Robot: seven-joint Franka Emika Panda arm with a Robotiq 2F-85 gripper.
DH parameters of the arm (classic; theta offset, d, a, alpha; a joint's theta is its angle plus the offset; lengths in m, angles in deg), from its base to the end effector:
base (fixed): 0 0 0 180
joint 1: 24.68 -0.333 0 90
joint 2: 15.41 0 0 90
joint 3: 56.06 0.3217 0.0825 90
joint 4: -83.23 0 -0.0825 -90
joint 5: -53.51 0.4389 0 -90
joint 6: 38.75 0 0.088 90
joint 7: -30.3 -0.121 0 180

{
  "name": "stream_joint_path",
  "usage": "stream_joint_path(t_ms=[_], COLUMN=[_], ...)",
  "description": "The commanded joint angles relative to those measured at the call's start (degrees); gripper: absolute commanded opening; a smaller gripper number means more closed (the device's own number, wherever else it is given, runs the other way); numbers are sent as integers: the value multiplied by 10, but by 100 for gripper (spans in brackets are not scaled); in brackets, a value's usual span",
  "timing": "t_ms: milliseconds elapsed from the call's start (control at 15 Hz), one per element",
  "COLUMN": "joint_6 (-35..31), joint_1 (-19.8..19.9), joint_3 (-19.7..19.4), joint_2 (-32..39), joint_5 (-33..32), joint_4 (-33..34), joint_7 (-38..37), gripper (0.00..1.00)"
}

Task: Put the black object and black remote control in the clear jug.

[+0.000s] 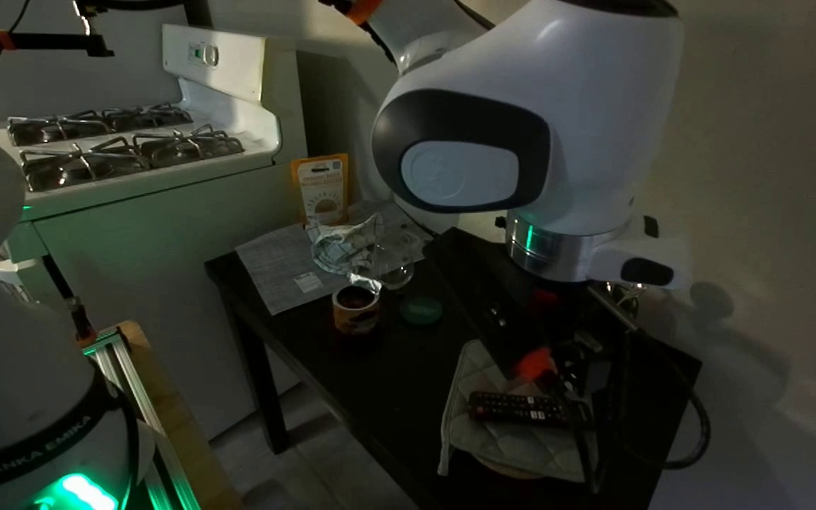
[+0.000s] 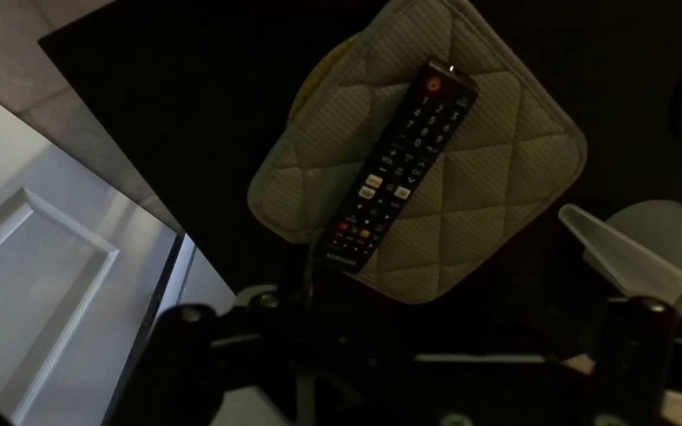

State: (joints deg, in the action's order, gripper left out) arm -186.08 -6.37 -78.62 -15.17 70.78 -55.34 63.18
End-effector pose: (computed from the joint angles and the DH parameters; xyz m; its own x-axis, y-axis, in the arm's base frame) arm 0.4063 -0.3552 0.2717 0.9037 -0.3735 0.2094 -0.3612 -0.9276 -0.0957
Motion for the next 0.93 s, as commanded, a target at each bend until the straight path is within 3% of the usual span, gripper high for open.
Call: stream_joint_path(t_ms=[0,333,467,533,867], joint_6=[-32,-88,-57,-31,173], joint_1=[3,-8,-30,-20,-2], joint_3=[15,24,-3,4,23], joint_2=[15,126,173,193,256], joint_5=[-1,-58,-114,-140,-138], joint_4=[4,86,127,147,234], joint_7=[-71,-285,-372,-403,-419], gripper=[100,100,100,100,100])
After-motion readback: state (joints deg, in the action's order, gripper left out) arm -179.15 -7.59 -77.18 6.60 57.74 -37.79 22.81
